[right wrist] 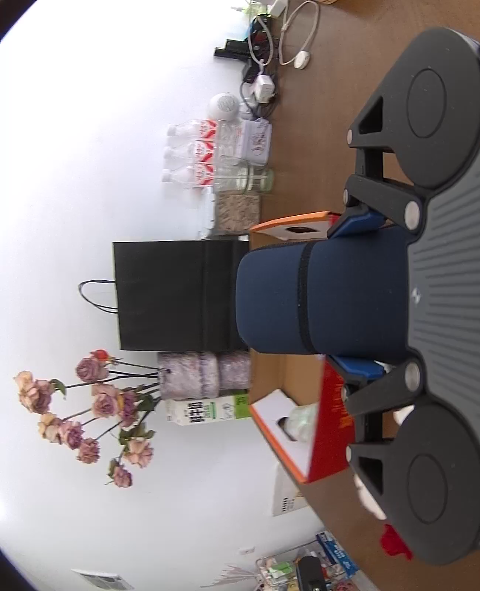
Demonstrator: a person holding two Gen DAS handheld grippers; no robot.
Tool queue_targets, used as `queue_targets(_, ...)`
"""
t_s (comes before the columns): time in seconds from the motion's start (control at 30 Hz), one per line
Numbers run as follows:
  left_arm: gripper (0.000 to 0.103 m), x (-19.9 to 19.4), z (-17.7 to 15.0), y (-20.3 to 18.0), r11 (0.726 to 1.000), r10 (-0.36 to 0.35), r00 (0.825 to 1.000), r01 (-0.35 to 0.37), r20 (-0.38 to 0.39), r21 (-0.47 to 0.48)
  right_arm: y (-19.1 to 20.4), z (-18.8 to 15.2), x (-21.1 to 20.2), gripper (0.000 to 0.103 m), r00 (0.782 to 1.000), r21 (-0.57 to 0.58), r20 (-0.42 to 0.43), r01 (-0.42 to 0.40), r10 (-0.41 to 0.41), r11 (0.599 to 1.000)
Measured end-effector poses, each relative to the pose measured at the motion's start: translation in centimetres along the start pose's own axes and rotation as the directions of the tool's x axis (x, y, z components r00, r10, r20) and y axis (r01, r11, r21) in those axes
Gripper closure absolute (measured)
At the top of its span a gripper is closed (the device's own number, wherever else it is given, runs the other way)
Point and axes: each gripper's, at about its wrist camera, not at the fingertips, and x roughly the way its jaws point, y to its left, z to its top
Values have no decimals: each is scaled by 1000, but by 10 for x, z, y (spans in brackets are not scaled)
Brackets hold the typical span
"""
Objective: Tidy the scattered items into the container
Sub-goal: 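Carry the orange flower and navy pouch over the cardboard box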
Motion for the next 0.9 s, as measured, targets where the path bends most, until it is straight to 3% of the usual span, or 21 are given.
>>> queue_targets(0.27, 88, 33, 33, -28, 999, -30, 996, 32, 84, -15, 2, 36, 31, 40, 997, 18, 74, -8, 6, 1000)
queue_targets(0.47, 88, 73, 49, -43, 999, -13, 994, 18, 105, -48, -1, 47, 70, 40, 997, 21, 73, -12, 11, 1000)
queue_targets(0.67, 88, 140, 54, -52, 996, 72, 995, -68, 65, -64, -10, 45, 118, 40, 998, -1, 67, -5, 5, 1000)
queue_targets(0.9, 88, 189, 25, -38, 992, 87, 994, -92, -60, -81, -29, 28, 149, 40, 1000, 65, -25, 11, -9, 998)
